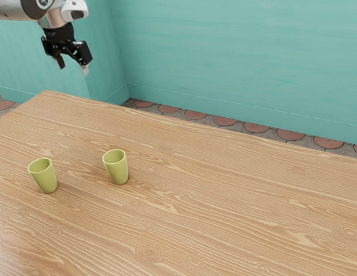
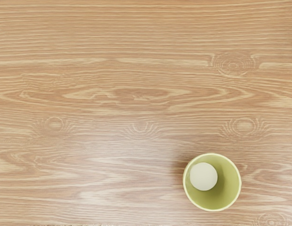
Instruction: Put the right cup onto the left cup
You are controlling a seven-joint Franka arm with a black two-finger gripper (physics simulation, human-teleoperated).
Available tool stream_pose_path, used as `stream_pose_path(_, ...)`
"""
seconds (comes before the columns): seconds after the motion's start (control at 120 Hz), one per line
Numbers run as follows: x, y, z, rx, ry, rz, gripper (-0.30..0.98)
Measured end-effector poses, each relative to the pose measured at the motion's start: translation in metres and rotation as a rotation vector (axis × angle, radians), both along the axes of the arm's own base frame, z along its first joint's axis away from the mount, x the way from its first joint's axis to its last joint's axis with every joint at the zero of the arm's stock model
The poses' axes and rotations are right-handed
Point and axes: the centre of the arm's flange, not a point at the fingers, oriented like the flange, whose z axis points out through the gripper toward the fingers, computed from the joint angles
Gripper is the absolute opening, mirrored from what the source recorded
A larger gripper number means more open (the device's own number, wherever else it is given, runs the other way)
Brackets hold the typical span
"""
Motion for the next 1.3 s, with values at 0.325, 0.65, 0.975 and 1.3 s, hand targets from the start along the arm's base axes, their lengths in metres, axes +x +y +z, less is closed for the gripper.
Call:
stream_pose_path(0.325,0.028,-0.067,-0.053,-0.012,0.081,-0.118,0.67)
stream_pose_path(0.65,0.054,-0.115,-0.204,-0.064,0.137,-0.167,0.67)
stream_pose_path(0.975,0.029,-0.097,-0.289,-0.147,0.134,-0.06,0.67)
stream_pose_path(1.3,0.021,-0.074,-0.302,-0.149,0.117,-0.002,0.67)
